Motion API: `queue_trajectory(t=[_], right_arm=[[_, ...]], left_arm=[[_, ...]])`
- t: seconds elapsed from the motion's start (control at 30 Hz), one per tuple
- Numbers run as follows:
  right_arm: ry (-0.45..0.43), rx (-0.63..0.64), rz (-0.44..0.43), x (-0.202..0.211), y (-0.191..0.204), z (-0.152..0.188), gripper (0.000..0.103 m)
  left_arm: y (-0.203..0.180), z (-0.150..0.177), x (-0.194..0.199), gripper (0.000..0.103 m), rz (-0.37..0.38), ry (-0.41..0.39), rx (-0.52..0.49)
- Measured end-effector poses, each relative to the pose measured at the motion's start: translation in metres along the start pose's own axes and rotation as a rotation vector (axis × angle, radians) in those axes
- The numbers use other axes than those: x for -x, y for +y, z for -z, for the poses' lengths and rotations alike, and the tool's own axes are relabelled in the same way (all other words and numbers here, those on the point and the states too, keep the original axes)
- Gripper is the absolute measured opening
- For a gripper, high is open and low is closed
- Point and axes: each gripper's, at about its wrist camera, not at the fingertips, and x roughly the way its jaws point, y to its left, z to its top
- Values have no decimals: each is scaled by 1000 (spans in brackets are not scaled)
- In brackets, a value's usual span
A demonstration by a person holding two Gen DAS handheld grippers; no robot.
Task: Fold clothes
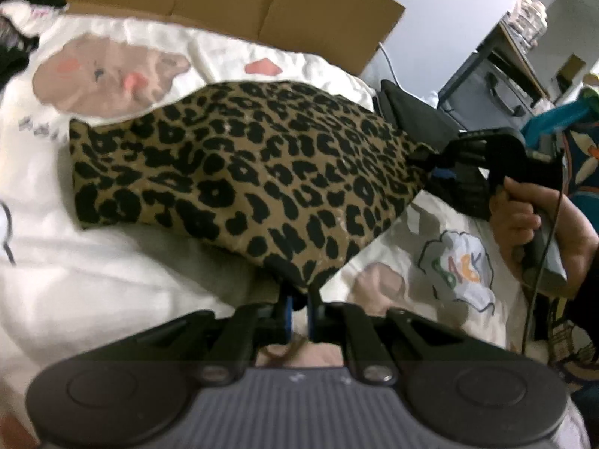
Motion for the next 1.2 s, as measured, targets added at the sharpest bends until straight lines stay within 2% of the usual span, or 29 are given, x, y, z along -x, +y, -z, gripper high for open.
queue_trajectory(t=[0.2,0.3,0.4,0.47,0.67,0.77,1.0,1.2], right_arm=[[23,85,2,-5,3,-14,12],[26,62,17,-9,0,-15,14],[0,9,12,-7,-8,-8,20],[-21,-35,5,-4,-14,-3,28],[-19,-113,-30,3,-33,17,38],[-5,-132,-52,2,-38,27,38],[4,-139,-118,-9,-37,40,38],[-12,-222,-174,-29,-44,48,39]], left_arm=[[-5,13,-5,5,14,16,24],[-2,17,-4,0,19,30,9],[3,15,5,1,19,41,-11],[7,11,13,2,12,50,-24],[15,-14,43,5,-24,19,-55],[18,-32,53,9,-44,-20,-73],[31,-71,61,14,-105,-68,-41],[27,-88,74,18,-121,-96,-58]])
